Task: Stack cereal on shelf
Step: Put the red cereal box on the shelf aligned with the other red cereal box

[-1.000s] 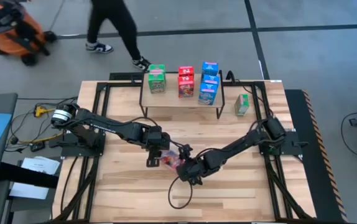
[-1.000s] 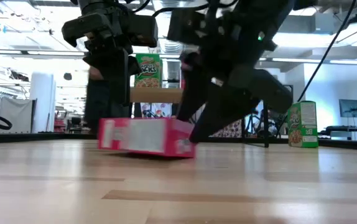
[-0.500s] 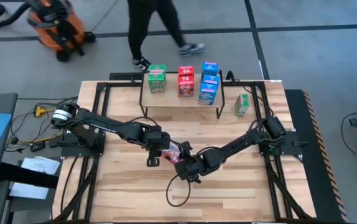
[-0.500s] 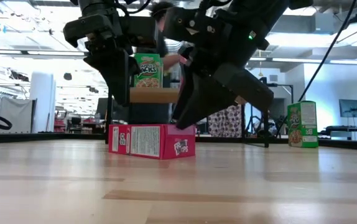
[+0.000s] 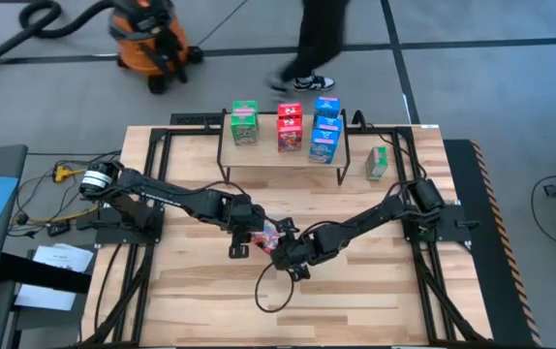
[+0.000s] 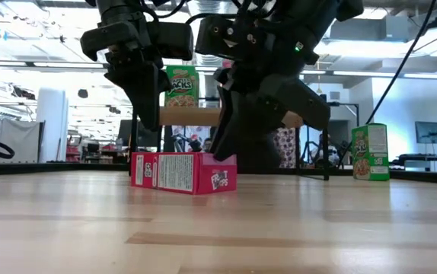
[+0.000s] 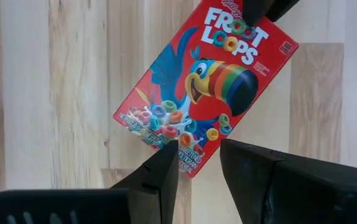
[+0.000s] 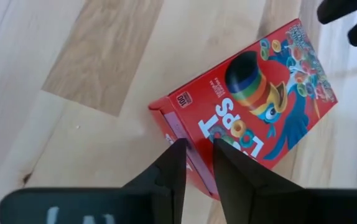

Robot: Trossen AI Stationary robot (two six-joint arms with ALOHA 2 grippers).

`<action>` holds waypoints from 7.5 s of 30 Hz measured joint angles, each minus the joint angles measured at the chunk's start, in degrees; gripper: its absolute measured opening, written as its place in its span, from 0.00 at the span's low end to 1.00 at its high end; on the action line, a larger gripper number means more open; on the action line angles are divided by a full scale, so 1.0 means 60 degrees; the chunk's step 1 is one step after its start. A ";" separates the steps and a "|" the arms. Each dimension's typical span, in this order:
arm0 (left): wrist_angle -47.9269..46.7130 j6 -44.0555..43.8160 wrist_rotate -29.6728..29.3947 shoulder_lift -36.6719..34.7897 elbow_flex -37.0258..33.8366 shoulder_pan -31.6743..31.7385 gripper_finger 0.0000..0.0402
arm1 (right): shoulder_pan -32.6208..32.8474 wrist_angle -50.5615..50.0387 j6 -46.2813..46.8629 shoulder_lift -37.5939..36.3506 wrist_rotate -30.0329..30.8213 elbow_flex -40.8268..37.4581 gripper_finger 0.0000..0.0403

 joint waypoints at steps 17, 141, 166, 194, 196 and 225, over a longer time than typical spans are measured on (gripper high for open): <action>-0.0004 0.0178 -0.0015 0.0000 0.0000 0.0004 0.27 | -0.0183 -0.0088 0.0286 0.0000 -0.0211 -0.0003 0.04; 0.1951 0.1204 0.1002 0.1541 -0.0903 0.1361 0.27 | -0.0315 -0.3404 0.4295 0.0495 0.2139 0.3111 0.02; 0.0930 0.0973 -0.0584 0.0978 -0.0849 0.1326 0.27 | -0.0697 -0.2722 0.4615 0.0586 0.1658 0.3061 0.02; 0.0386 0.0933 -0.0777 0.0386 -0.0856 0.1350 0.27 | -0.1305 -0.2939 0.3974 0.0605 0.0756 0.4058 0.03; 0.0109 0.0932 -0.0908 0.0226 -0.0860 0.1348 0.27 | -0.1287 -0.2930 0.3970 0.0595 0.0760 0.4070 0.03; -0.2052 -0.0024 -0.0972 -0.3241 -0.0896 0.1107 0.27 | -0.2202 -0.5007 0.2400 0.0255 -0.2264 0.5894 0.39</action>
